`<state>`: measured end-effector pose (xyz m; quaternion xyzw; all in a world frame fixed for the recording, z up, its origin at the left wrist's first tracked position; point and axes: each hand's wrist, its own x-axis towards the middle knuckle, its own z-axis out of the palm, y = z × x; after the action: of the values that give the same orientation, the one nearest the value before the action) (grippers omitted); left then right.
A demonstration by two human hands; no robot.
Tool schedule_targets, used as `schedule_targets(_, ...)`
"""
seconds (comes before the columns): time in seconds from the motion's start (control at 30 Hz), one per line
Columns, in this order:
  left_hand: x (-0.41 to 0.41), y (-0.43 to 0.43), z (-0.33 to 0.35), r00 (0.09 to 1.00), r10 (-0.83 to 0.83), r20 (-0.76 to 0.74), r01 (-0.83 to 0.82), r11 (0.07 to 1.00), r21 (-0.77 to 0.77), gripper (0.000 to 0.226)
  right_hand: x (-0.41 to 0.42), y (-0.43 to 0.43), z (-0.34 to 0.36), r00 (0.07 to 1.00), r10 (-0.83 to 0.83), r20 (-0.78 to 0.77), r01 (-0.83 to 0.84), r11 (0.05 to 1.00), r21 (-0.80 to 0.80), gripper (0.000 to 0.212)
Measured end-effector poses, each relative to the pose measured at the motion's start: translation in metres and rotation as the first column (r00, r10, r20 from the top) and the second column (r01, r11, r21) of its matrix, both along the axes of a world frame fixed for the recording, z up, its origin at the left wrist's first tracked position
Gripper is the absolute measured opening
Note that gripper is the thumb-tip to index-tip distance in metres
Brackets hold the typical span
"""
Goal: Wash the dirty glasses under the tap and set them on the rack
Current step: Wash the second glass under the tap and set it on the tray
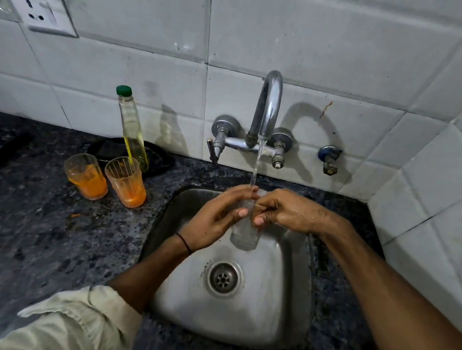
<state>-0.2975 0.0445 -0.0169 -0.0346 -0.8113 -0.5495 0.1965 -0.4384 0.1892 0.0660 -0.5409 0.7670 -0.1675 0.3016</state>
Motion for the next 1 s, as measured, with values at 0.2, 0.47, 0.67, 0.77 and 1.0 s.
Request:
schedule_targets(0.2,-0.003,-0.007,0.001,0.922,-0.227,0.313,0.106,0.927,0.36,0.098,0.0,-0.002,-0.001,1.0,0.011,-0.004,-0.011,0.998,-0.067,0.007)
schedule_targets(0.47,-0.003,0.019,-0.003,0.951,0.042,0.308,-0.133,0.951,0.28,0.059,0.017,-0.011,-0.004,0.999,-0.045,0.006,0.045,0.999,-0.005,0.015)
schedule_targets(0.67,-0.009,0.034,-0.009,0.96,0.154,0.233,-0.228,0.915,0.333,0.057,0.03,-0.026,-0.005,0.956,-0.07,-0.284,0.071,0.997,-0.007,0.024)
schedule_targets(0.77,-0.006,0.01,-0.013,0.945,-0.089,0.315,-0.078,0.874,0.48,0.067,0.025,-0.018,0.003,0.964,0.059,-0.26,-0.055,0.998,0.025,0.024)
schedule_targets(1.0,-0.018,0.037,-0.018,0.896,0.333,0.296,-0.402,0.889,0.219,0.046,0.047,-0.029,-0.022,0.973,-0.203,-0.112,0.19,0.975,-0.116,0.026)
